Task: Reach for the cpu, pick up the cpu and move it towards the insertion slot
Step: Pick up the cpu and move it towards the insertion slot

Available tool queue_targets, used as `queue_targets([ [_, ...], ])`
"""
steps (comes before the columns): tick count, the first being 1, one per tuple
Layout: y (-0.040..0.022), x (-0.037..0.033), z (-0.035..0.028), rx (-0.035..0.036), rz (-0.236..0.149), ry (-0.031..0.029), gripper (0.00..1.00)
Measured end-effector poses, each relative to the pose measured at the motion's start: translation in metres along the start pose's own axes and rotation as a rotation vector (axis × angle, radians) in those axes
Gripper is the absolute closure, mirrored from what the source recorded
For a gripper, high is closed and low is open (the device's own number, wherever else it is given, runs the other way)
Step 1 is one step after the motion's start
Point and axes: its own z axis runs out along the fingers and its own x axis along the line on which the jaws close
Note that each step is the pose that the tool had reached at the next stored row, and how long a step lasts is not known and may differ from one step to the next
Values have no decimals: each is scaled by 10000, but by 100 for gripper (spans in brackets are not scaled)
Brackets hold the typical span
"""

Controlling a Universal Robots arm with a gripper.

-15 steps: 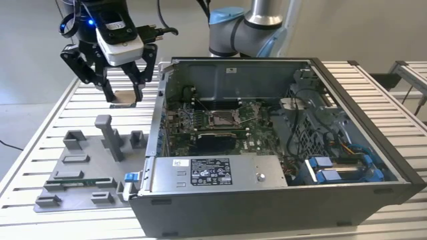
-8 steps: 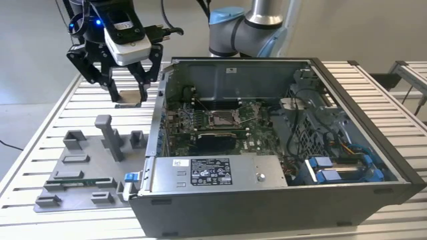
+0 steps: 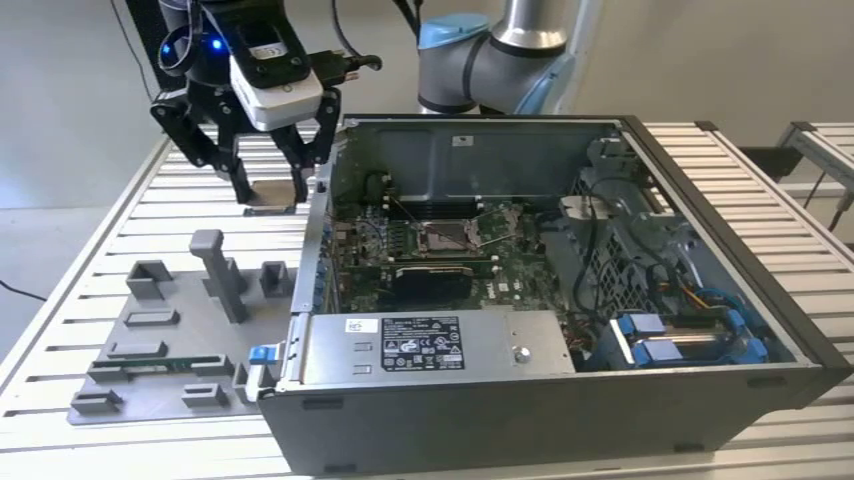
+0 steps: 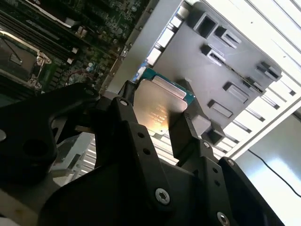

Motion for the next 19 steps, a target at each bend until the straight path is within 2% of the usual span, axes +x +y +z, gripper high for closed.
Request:
queue_targets([
  [19,-6,-292,-2,0,0,0,100],
])
